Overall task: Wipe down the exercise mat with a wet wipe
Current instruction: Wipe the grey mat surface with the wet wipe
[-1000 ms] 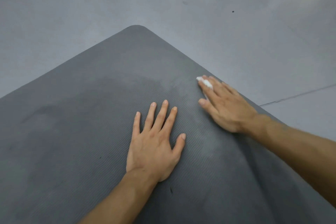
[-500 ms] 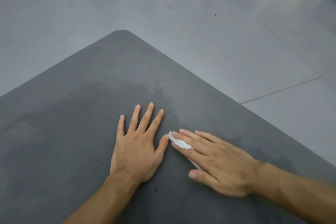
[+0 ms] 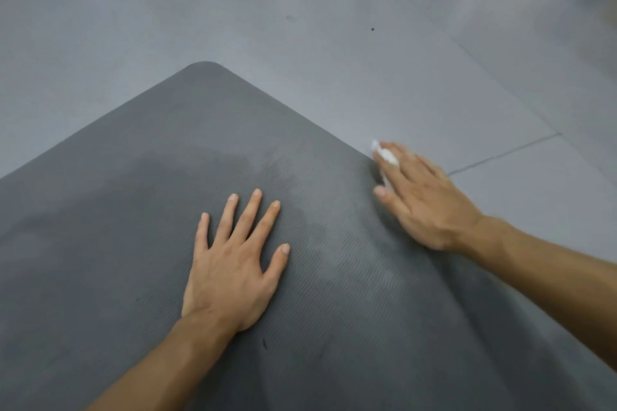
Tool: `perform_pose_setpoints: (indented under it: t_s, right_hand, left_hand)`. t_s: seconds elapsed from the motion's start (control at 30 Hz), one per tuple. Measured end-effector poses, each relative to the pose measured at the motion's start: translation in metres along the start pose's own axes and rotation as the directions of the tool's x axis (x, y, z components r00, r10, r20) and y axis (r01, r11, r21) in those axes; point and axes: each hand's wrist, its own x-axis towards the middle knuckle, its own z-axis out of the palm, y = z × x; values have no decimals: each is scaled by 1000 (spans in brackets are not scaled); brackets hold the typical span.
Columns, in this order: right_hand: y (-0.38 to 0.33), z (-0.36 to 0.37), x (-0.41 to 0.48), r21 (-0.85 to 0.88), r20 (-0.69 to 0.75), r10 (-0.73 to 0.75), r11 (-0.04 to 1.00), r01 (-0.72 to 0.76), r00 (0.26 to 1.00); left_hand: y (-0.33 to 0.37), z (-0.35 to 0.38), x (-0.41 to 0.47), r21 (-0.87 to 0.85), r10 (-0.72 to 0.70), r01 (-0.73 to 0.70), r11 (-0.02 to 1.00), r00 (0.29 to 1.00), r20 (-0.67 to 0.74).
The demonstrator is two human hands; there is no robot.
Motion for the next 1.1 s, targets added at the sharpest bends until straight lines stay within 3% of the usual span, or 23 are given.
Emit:
perform_pose_setpoints:
  t_s: [0.13, 0.23, 0.3, 0.4, 0.47, 0.53, 0.6, 0.67, 0.77, 0.83, 0.93, 1.03, 1.1]
  right_hand:
    - [-46, 23, -64, 1, 86, -325, 945, 326, 942]
    - [-59, 42, -86, 7, 114, -410, 911, 412, 905]
    - [-51, 40, -77, 20, 89, -348, 937, 348, 933]
    - [-15, 27, -54, 20, 41, -58, 998, 57, 997]
    - [14, 16, -47, 10, 47, 150, 989, -151, 988]
    - [26, 8, -53, 9, 28, 238, 971, -238, 971]
    - [19, 3, -72, 11, -2, 152, 988, -152, 988]
    - [-1, 6, -102, 33, 4, -34, 999, 33, 999]
    - [-33, 26, -154, 5, 64, -295, 955, 295, 953]
    - [-40, 41, -174, -35, 103, -354, 933, 359, 929]
    - [-26, 43, -170, -23, 108, -250, 967, 254, 962]
    - [9, 33, -150, -46, 84, 5, 999, -1, 996]
    - [35, 23, -143, -58, 79, 210, 977, -206, 975]
  left_hand:
    - [1, -5, -1, 1, 69, -69, 998, 997, 23]
    - [1, -9, -3, -5, 205, -205, 979, 977, 59]
    - [0, -10, -4, -3, 265, -265, 964, 962, 70]
    - [-2, -12, -3, -1, 282, -283, 959, 956, 87]
    - [-2, -13, -2, 2, 265, -266, 964, 960, 90]
    - [-1, -13, -1, 6, 256, -258, 966, 962, 96]
    - [-2, -12, -1, 1, 248, -249, 968, 964, 95]
    - [-1, -12, -2, 6, 240, -242, 970, 965, 103]
    - [3, -12, -2, -6, 225, -226, 974, 967, 119]
    - [6, -10, -5, -14, 198, -197, 980, 972, 130]
    - [18, -3, -14, -14, 135, -134, 991, 985, 105]
    - [32, 0, -24, -37, 106, -103, 994, 990, 90]
    - [46, 0, -33, -38, 138, -135, 990, 988, 76]
